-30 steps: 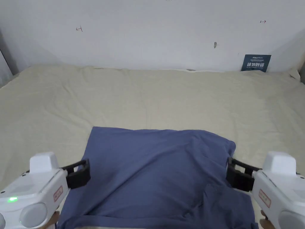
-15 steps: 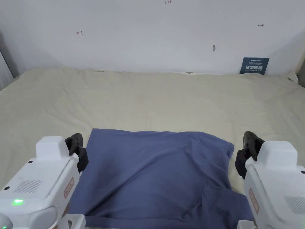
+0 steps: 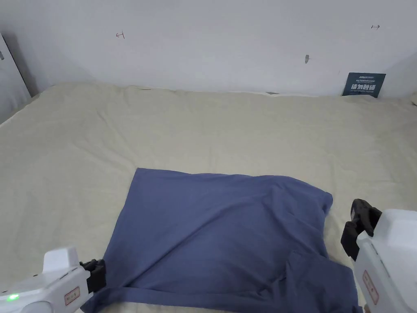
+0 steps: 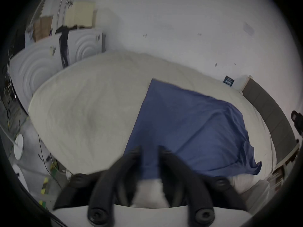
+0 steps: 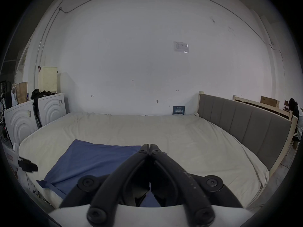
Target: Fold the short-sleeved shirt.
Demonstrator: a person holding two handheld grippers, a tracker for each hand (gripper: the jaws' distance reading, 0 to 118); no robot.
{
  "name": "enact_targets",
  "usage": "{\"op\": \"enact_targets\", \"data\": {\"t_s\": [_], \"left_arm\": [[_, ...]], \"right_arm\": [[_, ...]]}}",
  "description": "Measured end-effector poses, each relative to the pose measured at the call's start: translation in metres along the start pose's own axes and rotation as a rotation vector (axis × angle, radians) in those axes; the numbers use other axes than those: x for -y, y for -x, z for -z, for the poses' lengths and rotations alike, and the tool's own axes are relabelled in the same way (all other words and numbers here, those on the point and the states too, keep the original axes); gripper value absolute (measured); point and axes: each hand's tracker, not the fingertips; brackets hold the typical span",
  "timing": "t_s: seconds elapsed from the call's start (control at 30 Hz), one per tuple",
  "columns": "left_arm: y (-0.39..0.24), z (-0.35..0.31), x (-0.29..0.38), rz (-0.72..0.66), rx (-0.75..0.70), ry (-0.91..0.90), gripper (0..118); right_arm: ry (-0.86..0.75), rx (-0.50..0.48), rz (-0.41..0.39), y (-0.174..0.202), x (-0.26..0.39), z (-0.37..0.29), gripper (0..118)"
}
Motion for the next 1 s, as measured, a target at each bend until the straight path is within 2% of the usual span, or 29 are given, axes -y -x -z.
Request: {"op": "enact_targets", "data": {"t_s": [0.03, 0.07, 0.1, 0.17, 0.23, 0.3, 0.33, 0.37, 0.47, 0.5, 0.53, 0.57, 0.6, 0.67, 0.7, 0.73, 0.77, 0.83, 0.97, 1.0], "left_arm": [[0.003, 0.004, 0.003, -0.003, -0.002, 0.033, 90], [0.006, 0.011, 0.006, 0.000, -0.013, 0.070, 113], [0.008, 0.017, 0.010, 0.011, -0.025, 0.117, 118], [0.008, 0.021, 0.019, 0.048, -0.070, 0.120, 118], [0.007, 0.030, 0.024, 0.101, -0.087, 0.115, 112], [0.005, 0.040, 0.031, 0.140, -0.127, 0.153, 112], [0.004, 0.046, 0.035, 0.149, -0.131, 0.158, 109], [0.004, 0.050, 0.038, 0.156, -0.119, 0.165, 101], [0.000, 0.057, 0.046, 0.202, -0.059, 0.185, 32], [-0.002, 0.056, 0.049, 0.207, -0.012, 0.186, 14], [-0.003, 0.054, 0.050, 0.217, -0.022, 0.177, 6], [-0.007, 0.051, 0.052, 0.235, -0.042, 0.164, 6], [-0.010, 0.049, 0.051, 0.263, -0.051, 0.156, 5], [-0.010, 0.044, 0.049, 0.268, -0.044, 0.142, 5], [-0.009, 0.041, 0.047, 0.261, -0.041, 0.135, 5], [-0.008, 0.038, 0.044, 0.249, -0.033, 0.123, 4], [-0.007, 0.035, 0.042, 0.239, -0.030, 0.109, 4], [-0.007, 0.028, 0.035, 0.228, -0.017, 0.091, 4], [-0.009, 0.021, 0.026, 0.203, 0.022, 0.050, 4], [-0.010, 0.021, 0.024, 0.199, 0.021, 0.051, 4]], "right_arm": [[0.004, 0.003, 0.005, 0.000, 0.000, 0.000, 2], [0.010, 0.002, 0.013, -0.002, 0.001, 0.001, 2], [0.016, 0.003, 0.018, -0.002, 0.001, 0.002, 2], [0.024, 0.006, 0.021, -0.001, 0.001, 0.002, 2], [0.030, 0.013, 0.018, -0.010, 0.006, 0.008, 2], [0.049, 0.019, 0.018, -0.012, 0.010, 0.012, 2], [0.060, 0.021, 0.023, -0.015, 0.012, 0.013, 2], [0.070, 0.025, 0.030, -0.017, 0.015, 0.013, 2], [0.090, 0.036, 0.041, -0.025, 0.022, 0.013, 3], [0.103, 0.040, 0.042, -0.029, 0.025, 0.013, 3], [0.121, 0.046, 0.049, -0.031, 0.028, 0.014, 3], [0.141, 0.054, 0.060, -0.035, 0.033, 0.013, 7], [0.165, 0.058, 0.072, -0.039, 0.038, 0.013, 19], [0.254, 0.070, 0.085, -0.049, 0.056, 0.018, 53], [0.309, 0.076, 0.092, -0.055, 0.066, 0.021, 76], [0.369, 0.079, 0.098, -0.059, 0.077, 0.025, 89], [0.444, 0.089, 0.105, -0.064, 0.090, 0.029, 98], [0.509, 0.093, 0.129, -0.071, 0.115, 0.032, 100], [0.671, 0.079, 0.095, -0.072, 0.158, 0.047, 99], [0.698, 0.072, 0.090, -0.060, 0.160, 0.044, 96]]}}
